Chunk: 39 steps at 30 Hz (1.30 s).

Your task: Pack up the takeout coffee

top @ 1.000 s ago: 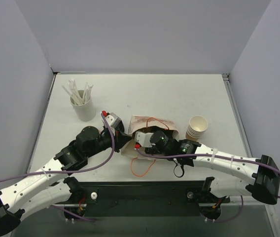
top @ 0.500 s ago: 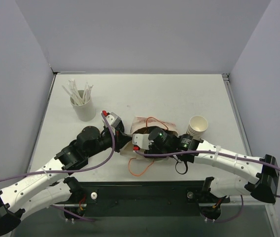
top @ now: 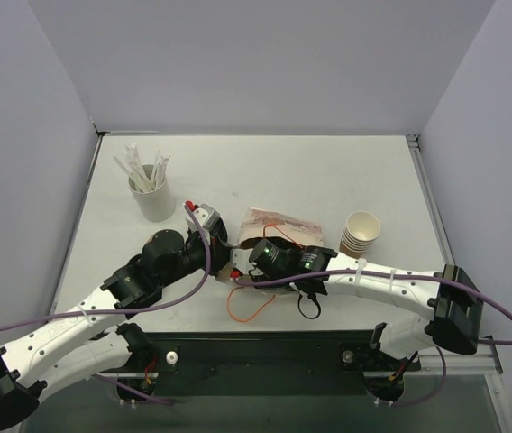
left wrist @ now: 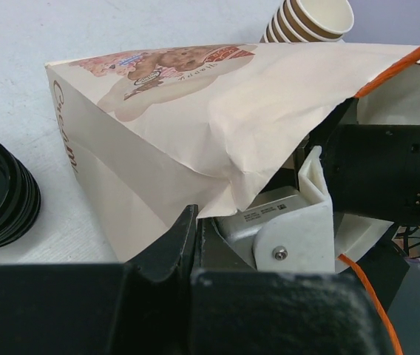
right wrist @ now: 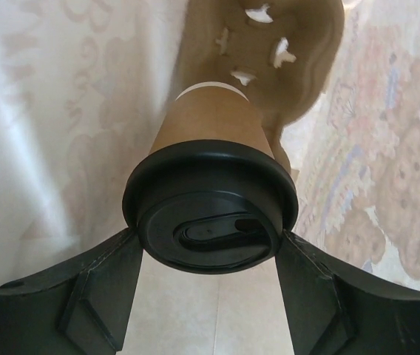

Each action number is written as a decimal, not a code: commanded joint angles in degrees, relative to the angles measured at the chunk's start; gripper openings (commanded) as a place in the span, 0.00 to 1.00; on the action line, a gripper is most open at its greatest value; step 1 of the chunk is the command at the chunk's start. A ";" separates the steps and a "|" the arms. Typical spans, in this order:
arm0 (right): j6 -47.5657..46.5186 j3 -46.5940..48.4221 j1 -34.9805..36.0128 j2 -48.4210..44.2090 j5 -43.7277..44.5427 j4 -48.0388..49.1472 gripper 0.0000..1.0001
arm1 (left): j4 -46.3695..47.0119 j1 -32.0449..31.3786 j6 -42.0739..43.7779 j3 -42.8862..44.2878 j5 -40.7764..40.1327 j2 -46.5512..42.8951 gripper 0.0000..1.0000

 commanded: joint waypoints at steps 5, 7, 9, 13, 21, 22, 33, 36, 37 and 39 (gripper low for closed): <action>3.62 1.37 -0.28 2.08 12.58 0.53 0.36 | 0.40 -0.40 -2.37 2.54 2.26 -0.64 0.00; 4.24 1.10 -0.28 2.34 12.85 0.97 0.36 | 0.40 -0.40 -2.55 2.63 2.18 -0.64 0.00; 4.68 1.02 -0.29 2.61 13.11 1.23 0.36 | 0.48 -0.40 -2.63 2.54 2.09 -0.64 0.00; 5.47 0.49 -0.29 1.73 13.81 1.50 0.36 | 0.05 -0.40 -2.99 2.45 1.74 -0.29 0.00; 3.89 -4.52 -1.34 -4.50 15.92 1.41 0.36 | 0.66 -0.49 -3.25 2.19 0.95 -0.90 0.00; 3.63 -5.04 -1.51 -4.95 16.01 1.41 0.36 | 0.75 -0.49 -3.25 2.27 0.86 -0.90 0.00; 2.92 -8.56 -2.31 -7.50 14.78 1.15 0.36 | 3.29 -0.49 -4.48 1.92 2.53 -1.43 0.00; 3.62 -8.65 -2.48 -7.06 14.61 1.23 0.36 | 3.73 -0.40 -4.57 2.01 2.88 -1.87 0.00; 3.97 -8.83 -2.66 -6.89 14.17 1.23 0.36 | 3.74 -0.49 -4.48 2.01 3.05 -1.96 0.00; 4.33 -8.83 -2.92 -6.62 13.12 1.15 0.36 | 4.00 -0.40 -4.39 1.84 3.49 -2.05 0.00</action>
